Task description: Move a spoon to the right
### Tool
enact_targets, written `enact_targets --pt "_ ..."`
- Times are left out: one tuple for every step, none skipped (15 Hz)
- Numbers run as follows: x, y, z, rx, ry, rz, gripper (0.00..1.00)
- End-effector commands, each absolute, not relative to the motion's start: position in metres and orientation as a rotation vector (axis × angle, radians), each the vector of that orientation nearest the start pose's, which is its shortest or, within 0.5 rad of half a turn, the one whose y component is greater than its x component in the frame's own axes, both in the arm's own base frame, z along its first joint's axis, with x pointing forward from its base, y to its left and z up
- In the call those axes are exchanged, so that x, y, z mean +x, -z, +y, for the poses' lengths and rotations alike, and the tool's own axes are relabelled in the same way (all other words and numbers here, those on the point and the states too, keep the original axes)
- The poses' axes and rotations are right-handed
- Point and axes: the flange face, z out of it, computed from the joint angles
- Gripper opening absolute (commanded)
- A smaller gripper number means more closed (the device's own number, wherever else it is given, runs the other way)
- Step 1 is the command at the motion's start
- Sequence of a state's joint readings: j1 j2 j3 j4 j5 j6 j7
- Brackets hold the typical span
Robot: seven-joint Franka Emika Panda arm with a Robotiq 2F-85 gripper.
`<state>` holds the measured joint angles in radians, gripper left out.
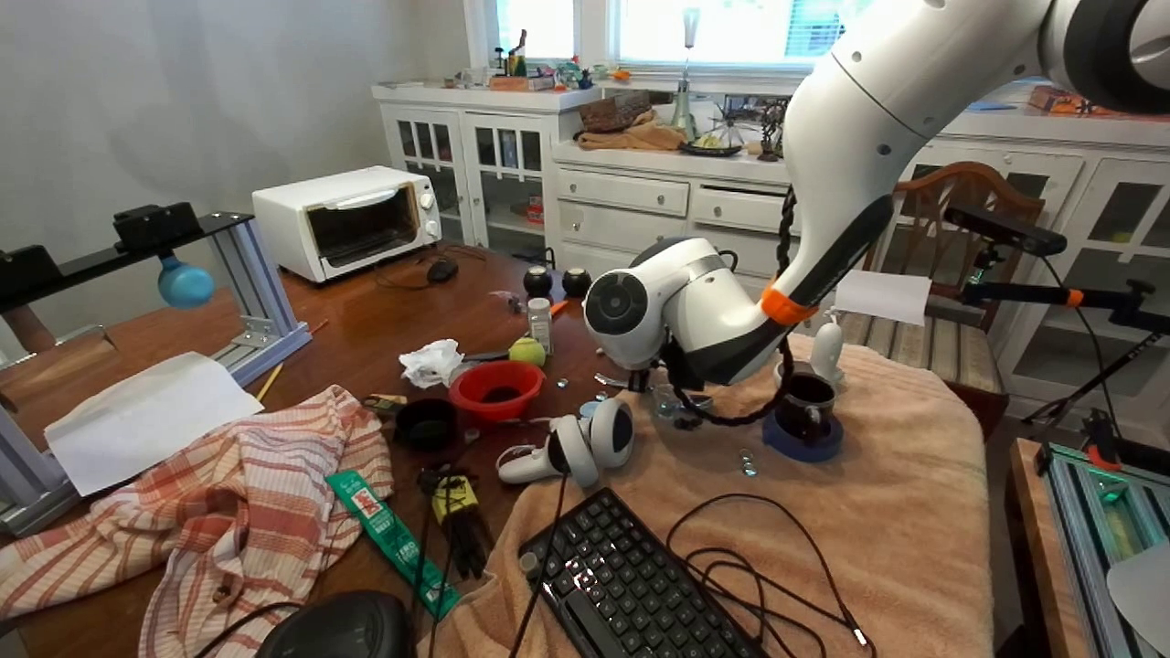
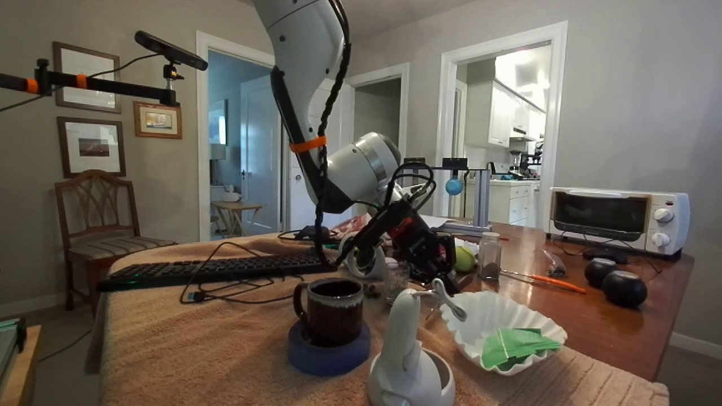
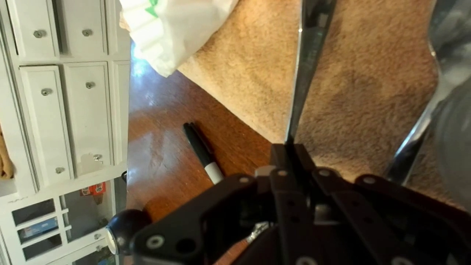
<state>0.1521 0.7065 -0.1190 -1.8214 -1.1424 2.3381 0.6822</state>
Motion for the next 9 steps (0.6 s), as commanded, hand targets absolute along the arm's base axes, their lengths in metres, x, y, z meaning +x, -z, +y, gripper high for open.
enact_targets --pt "0.6296 -0.1388 0.0129 2.321 -0.125 0.375 0.02" --pt "0.6290 -0.1387 0.0141 2.326 -0.124 0.379 0.19" --pt "0.6287 -0.1380 0.0151 2.331 -0.125 0.386 0.33" --pt "0.6282 -0.1378 0.0162 2.334 -0.125 0.393 0.40" --pt "0.6280 -0.1375 0.0171 2.338 -0.123 0.398 0.47" --pt "0.6277 -0.1377 0.0177 2.341 -0.122 0.406 0.55" --pt "0.6275 -0.1373 0.0183 2.344 -0.119 0.414 0.62" --pt "0.6272 -0.1375 0.0184 2.345 -0.118 0.417 0.71" --pt "0.6275 -0.1392 0.0178 2.344 -0.118 0.421 0.75"
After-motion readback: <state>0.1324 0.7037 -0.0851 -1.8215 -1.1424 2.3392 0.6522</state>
